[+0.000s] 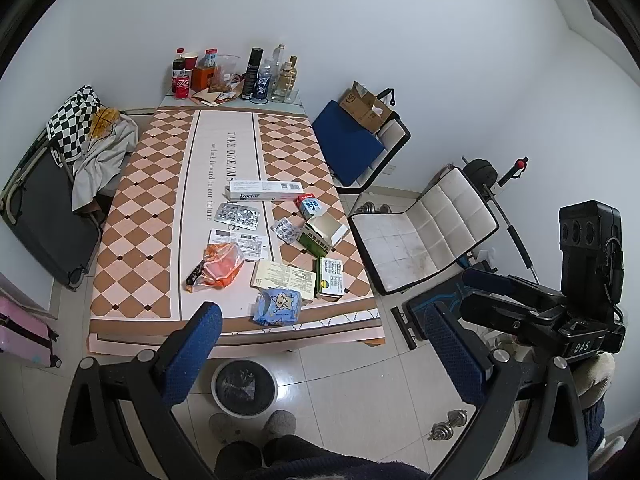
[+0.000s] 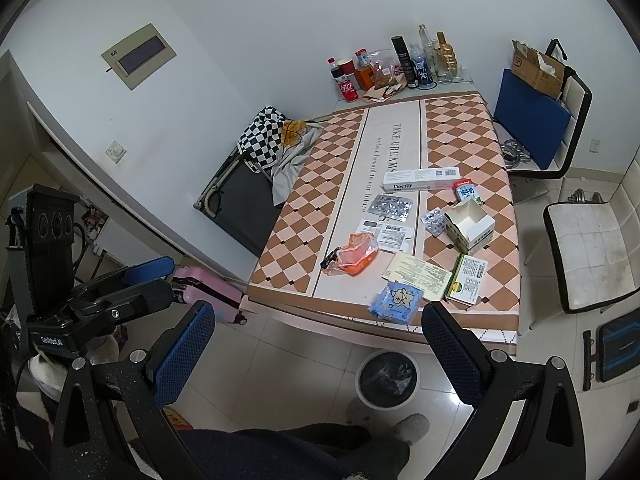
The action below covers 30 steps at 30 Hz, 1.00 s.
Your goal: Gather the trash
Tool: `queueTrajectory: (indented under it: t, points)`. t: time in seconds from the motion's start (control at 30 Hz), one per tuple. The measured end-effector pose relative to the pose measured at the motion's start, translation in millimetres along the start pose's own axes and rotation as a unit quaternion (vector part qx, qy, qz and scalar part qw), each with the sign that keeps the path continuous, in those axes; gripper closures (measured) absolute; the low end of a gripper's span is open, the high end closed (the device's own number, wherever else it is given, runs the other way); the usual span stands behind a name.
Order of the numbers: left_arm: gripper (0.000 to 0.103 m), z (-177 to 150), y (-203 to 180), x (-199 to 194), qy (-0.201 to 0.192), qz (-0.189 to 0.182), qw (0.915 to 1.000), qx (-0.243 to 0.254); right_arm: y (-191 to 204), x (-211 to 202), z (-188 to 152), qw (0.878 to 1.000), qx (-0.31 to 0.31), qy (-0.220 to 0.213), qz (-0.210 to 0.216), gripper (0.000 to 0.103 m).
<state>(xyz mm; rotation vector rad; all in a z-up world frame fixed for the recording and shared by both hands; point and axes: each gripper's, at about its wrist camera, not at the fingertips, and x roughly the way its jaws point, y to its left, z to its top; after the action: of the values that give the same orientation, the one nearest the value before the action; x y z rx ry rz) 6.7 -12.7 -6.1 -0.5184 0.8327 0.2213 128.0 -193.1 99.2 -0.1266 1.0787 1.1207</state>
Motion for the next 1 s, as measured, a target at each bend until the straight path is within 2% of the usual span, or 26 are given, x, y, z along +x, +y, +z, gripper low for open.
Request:
queueTrajectory:
  t: [1.0]
  points:
    - [0.0,8.6,1.3,-5.7,0.001,-0.004,1.0,0.003,5.0,9.0,-3.0,1.0,-0.003,0.004,-0.001,0.0]
